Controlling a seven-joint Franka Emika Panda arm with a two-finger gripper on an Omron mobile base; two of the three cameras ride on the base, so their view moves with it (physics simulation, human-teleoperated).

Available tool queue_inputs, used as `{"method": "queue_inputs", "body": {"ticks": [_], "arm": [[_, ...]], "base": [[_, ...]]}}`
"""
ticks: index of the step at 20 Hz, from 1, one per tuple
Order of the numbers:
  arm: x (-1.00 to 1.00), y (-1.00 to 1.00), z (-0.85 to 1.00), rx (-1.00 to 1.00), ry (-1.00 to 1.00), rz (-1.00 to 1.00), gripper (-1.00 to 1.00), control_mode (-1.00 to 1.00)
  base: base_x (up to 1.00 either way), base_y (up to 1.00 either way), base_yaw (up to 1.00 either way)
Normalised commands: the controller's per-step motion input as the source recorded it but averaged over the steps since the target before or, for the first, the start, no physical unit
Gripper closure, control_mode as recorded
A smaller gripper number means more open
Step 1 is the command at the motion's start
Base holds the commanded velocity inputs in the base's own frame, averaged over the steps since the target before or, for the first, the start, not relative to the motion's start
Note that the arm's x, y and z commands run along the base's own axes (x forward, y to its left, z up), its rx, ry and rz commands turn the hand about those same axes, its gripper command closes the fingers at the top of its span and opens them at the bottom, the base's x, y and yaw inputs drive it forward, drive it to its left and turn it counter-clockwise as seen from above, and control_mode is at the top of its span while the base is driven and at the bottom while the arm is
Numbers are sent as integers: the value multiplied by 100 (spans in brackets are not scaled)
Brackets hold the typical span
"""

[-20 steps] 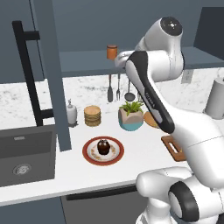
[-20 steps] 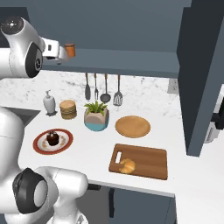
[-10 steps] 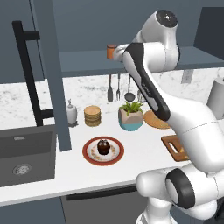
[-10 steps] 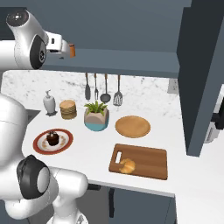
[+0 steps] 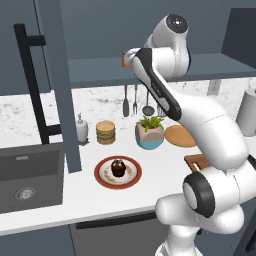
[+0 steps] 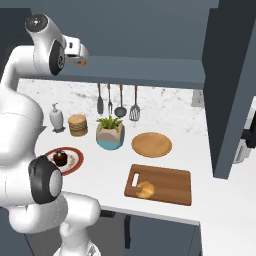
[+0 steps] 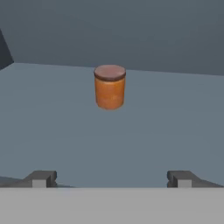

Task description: From the different types of pastries on the counter, select a croissant and place it on the cutting board. Then retrieve a jar of jam from the cabinet and place it alongside the croissant on the cutting board.

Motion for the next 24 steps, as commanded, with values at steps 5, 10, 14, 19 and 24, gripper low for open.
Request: {"method": "queue_inputs", "body": {"ticks": [5,10,14,19,24], "arm": [[61,21,1,0,0,-3,-100,-100],[56,8,0,0,0,-3,-100,-100],[54,0,0,0,0,0,-100,-100],[52,0,0,0,0,0,-100,-100],[53,0,0,0,0,0,-100,-100]], "base": [[0,0,0],[0,0,0],[0,0,0],[0,0,0],[0,0,0]]}}
